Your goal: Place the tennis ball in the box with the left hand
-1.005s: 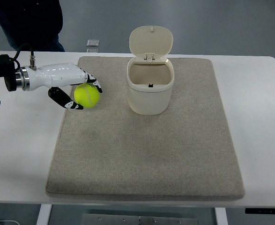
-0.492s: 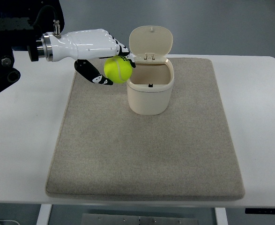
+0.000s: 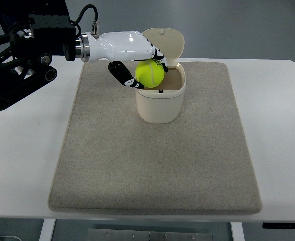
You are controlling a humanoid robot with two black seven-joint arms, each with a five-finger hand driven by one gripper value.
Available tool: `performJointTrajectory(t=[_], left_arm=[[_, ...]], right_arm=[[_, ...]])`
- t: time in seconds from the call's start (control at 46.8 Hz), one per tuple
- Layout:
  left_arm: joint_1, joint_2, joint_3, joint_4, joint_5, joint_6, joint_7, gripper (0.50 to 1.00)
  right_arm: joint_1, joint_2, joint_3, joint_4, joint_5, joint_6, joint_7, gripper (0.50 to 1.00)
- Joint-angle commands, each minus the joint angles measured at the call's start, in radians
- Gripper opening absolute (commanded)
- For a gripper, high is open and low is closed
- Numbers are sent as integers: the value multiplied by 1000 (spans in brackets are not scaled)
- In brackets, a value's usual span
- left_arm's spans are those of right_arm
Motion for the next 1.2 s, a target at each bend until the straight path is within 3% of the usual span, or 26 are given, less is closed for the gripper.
performJointTrajectory(t=[0.0,0.278,0.364,0.428,0.492,0.556,0.642,0.77,0.877,1.176], left_arm=[[-7,-27,0,25,0,-1,0,500],[-9,-54,0,99,-2,22,0,500],[-4,-54,0,102,-3,30,0,555],[-1,-57,0,102,-5,31,2,649],[2,-69,0,104,-5,32,2,673],[3,-77,0,108,-5,32,2,735],[6,-77,0,110,-8,31,2,769],[8,-77,0,116,-9,32,2,780],[10,-77,0,116,-14,32,2,842],[11,-70,0,111,-19,28,2,881]], right_arm=[[0,0,0,0,0,0,-1,938],[0,0,0,0,0,0,-1,938],[0,0,0,0,0,0,0,938],[0,0,0,0,0,0,0,938],[0,0,0,0,0,0,0,938],[0,0,0,0,0,0,0,938],[0,0,0,0,0,0,-1,938],[0,0,0,0,0,0,0,938],[0,0,0,0,0,0,0,938],[0,0,0,0,0,0,-1,938]])
